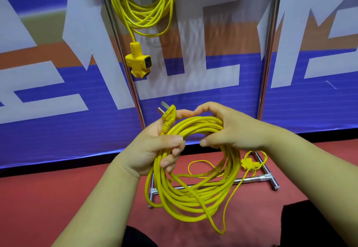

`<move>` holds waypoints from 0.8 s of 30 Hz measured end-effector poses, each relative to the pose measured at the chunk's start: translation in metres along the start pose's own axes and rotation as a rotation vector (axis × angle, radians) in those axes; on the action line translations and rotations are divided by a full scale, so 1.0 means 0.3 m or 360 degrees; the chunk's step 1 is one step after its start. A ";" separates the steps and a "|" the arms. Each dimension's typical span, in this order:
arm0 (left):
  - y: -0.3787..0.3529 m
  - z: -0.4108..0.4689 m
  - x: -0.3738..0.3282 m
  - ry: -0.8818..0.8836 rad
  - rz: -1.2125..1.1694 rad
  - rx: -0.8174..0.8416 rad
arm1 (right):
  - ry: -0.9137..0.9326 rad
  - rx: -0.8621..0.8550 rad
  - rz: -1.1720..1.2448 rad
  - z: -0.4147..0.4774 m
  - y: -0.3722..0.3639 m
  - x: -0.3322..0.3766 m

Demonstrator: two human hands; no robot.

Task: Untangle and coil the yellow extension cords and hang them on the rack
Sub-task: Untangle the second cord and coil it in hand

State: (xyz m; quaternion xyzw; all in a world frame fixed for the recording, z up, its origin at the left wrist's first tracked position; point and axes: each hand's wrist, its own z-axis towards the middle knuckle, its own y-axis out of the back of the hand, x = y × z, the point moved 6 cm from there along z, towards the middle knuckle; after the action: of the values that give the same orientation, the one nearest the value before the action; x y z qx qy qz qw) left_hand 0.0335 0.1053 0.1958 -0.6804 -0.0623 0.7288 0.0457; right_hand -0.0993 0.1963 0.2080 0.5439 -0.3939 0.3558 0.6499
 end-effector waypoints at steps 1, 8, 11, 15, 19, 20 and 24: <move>0.018 -0.002 -0.001 -0.0057 -0.0039 -0.0025 | 0.0025 -0.0033 0.0006 -0.002 0.005 0.000; 0.056 -0.015 -0.028 -0.0153 0.0260 -0.0354 | 0.0150 -0.0253 -0.0017 -0.019 0.021 0.044; 0.046 -0.020 -0.046 -0.0208 0.0487 -0.0444 | 0.0176 -0.0372 -0.0035 -0.025 0.022 0.065; 0.032 -0.021 -0.062 -0.0215 0.0643 -0.0434 | 0.0113 -0.0412 -0.0019 -0.023 0.014 0.060; 0.004 -0.023 -0.076 -0.0231 0.0671 -0.0316 | 0.0107 -0.0481 0.0049 -0.009 -0.009 0.053; 0.005 -0.022 -0.078 -0.0240 0.0682 -0.0320 | 0.0126 -0.0526 0.0071 -0.004 -0.007 0.050; 0.006 -0.025 -0.090 -0.0245 0.0689 -0.0285 | 0.0137 -0.0520 0.0240 0.000 -0.029 0.073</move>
State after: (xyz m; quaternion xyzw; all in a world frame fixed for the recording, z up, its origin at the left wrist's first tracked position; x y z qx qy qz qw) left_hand 0.0427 0.0997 0.2216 -0.6216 0.0171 0.7629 -0.1770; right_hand -0.0820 0.1958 0.2238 0.3844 -0.4579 0.3578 0.7173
